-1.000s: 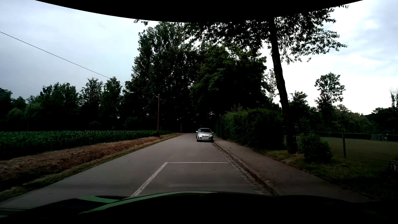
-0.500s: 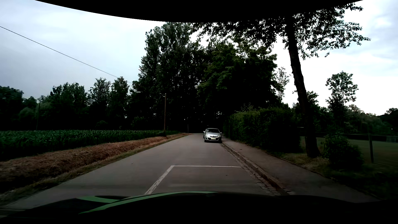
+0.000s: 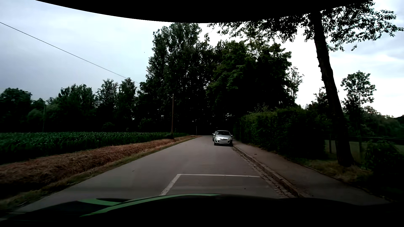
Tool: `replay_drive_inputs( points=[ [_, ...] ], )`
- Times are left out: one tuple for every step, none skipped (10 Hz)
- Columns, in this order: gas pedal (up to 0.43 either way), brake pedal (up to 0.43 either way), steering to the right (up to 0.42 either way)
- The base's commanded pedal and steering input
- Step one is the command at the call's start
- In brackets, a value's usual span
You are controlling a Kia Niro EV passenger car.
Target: Follow the waypoints while adhering to traffic rules and regulations
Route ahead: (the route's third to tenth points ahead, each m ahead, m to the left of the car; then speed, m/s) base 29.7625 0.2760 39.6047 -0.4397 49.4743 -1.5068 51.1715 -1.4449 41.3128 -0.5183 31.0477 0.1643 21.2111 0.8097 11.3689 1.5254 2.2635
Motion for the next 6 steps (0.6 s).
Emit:
replay_drive_inputs(
  points=[
    [0.118, 0.000, -0.079],
    [0.118, 0.000, -0.075],
    [0.118, 0.000, -0.070],
    [0.118, 0.000, -0.067],
    [0.118, 0.000, -0.065],
    [0.118, 0.000, -0.065]
  ],
)
